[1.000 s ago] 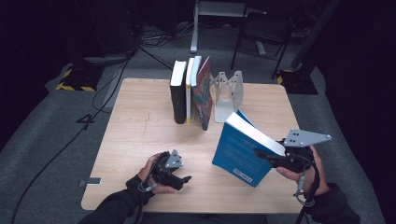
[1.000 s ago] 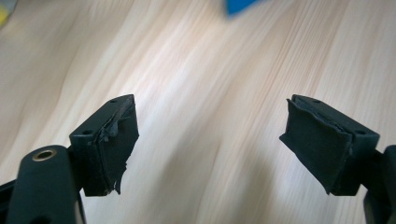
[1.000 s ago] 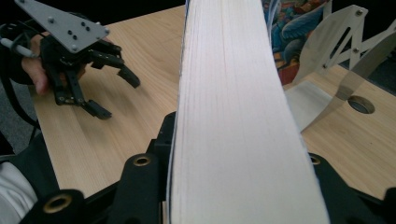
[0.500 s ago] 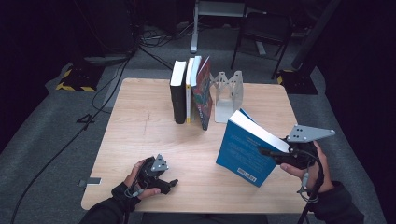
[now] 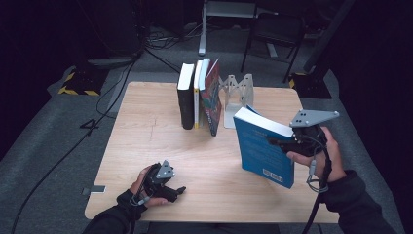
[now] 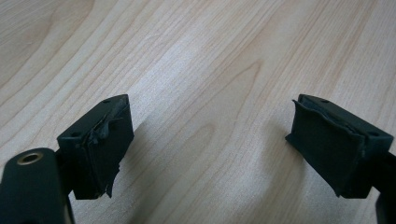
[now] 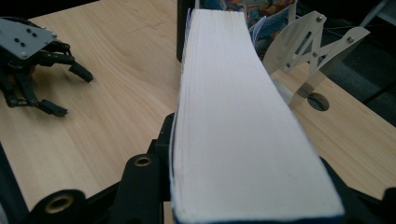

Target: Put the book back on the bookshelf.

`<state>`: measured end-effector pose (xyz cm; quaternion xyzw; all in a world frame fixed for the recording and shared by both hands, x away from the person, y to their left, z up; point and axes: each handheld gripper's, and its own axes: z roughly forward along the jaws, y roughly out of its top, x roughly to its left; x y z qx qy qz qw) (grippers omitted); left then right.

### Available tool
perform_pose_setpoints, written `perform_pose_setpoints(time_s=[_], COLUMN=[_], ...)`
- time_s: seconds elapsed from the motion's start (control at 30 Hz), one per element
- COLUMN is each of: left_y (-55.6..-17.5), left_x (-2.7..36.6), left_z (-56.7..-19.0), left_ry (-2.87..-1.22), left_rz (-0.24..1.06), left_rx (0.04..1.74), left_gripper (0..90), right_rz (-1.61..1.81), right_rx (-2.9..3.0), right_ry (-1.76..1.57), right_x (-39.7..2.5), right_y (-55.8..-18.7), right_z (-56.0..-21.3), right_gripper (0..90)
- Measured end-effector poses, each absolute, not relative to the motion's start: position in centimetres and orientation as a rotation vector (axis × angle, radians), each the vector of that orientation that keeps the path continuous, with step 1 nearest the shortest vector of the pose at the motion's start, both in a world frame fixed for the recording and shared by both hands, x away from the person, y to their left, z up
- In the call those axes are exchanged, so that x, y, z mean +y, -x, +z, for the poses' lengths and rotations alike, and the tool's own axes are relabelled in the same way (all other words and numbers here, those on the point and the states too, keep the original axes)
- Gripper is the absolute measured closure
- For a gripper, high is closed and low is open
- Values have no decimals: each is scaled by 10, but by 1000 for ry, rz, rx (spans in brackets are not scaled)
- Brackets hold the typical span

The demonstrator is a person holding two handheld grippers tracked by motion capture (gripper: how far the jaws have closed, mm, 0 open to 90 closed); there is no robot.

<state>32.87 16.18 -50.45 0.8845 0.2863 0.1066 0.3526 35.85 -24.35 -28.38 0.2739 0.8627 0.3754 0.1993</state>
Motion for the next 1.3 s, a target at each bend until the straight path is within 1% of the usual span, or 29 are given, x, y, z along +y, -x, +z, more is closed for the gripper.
perform_pose_setpoints(time_s=[0.33,0.8,1.3], left_y=[-332,-332,-333], left_x=[159,158,157], left_z=[-505,-505,-505], left_ry=[-2284,-2283,-2284], left_rz=[271,273,271], left_rx=[751,756,751], left_gripper=[132,131,130], right_rz=[1049,1092,1075], right_rx=[2354,2235,2128], right_ry=[-819,-895,-982], right_x=[-237,-204,-183], right_y=[-387,-449,-506], right_z=[-273,-265,-271], right_gripper=[606,605,604])
